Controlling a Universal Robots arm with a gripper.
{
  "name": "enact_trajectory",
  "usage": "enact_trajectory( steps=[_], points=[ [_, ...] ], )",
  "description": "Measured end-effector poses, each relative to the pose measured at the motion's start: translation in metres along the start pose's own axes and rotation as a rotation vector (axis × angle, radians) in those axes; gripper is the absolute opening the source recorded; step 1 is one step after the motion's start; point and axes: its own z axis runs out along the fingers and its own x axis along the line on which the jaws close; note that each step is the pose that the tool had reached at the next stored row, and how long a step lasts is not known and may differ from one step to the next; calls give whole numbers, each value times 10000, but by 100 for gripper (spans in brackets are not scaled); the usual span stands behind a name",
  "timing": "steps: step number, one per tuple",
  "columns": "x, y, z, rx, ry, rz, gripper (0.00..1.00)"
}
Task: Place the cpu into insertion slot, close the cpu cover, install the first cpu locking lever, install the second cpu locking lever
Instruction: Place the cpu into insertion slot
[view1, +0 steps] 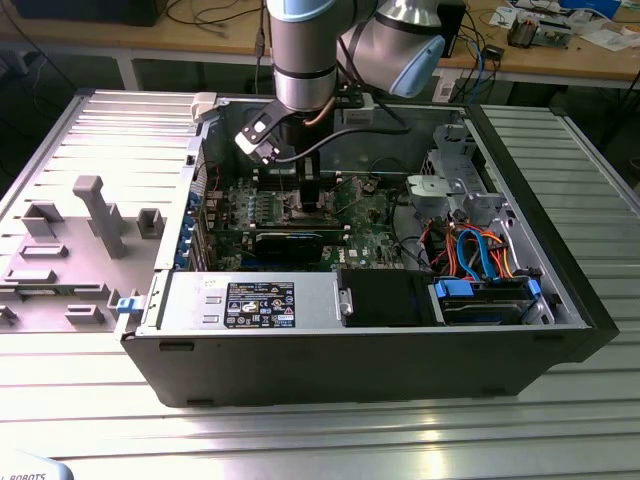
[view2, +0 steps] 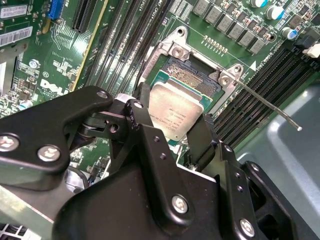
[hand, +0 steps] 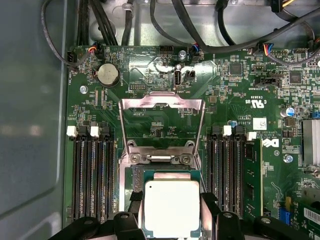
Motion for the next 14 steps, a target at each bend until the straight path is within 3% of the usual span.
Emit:
enact_trajectory(
  steps=[11, 14],
  points=[
    [-1, -8, 2, 2, 0, 0, 54],
    [0, -9, 22, 41, 0, -7, 54]
  ],
)
